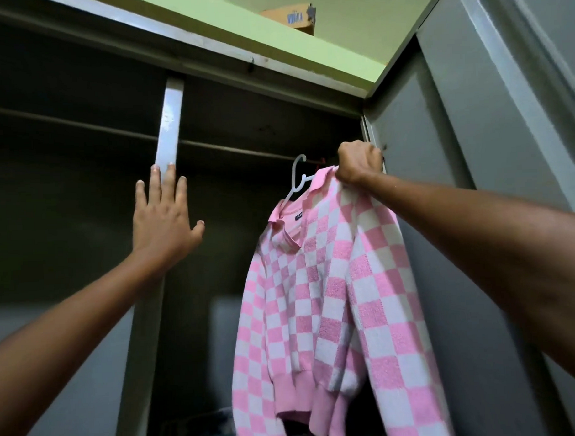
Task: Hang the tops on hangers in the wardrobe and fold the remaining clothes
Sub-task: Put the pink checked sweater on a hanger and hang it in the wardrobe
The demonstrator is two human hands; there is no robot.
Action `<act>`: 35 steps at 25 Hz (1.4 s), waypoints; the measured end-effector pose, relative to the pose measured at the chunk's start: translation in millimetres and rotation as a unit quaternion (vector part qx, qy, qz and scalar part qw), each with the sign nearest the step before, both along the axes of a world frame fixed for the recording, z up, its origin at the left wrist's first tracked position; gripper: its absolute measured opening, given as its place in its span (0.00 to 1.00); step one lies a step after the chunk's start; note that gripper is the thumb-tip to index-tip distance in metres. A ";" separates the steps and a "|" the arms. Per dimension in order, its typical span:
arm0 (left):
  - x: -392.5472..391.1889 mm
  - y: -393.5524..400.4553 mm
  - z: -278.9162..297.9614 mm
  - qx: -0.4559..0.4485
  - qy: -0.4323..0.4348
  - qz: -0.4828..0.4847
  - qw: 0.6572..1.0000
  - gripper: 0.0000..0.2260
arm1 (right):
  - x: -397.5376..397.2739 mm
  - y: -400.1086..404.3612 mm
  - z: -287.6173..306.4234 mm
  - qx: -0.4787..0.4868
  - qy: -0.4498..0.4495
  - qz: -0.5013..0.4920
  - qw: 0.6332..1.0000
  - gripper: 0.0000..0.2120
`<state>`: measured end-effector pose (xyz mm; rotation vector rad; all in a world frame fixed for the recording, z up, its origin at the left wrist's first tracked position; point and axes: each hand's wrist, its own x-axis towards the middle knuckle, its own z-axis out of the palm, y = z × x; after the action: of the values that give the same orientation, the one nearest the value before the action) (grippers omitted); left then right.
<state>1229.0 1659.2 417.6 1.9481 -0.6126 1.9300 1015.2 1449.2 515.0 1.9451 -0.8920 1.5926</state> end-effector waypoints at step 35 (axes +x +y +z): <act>25.5 -6.3 3.8 -0.022 -0.065 0.090 0.994 0.19 | 69.4 -72.5 78.3 -0.020 -0.046 0.007 0.999 0.09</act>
<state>1254.5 1652.8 421.3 1.9212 -0.4363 2.1736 1084.6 1376.7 593.3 1.8682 -0.8778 1.7067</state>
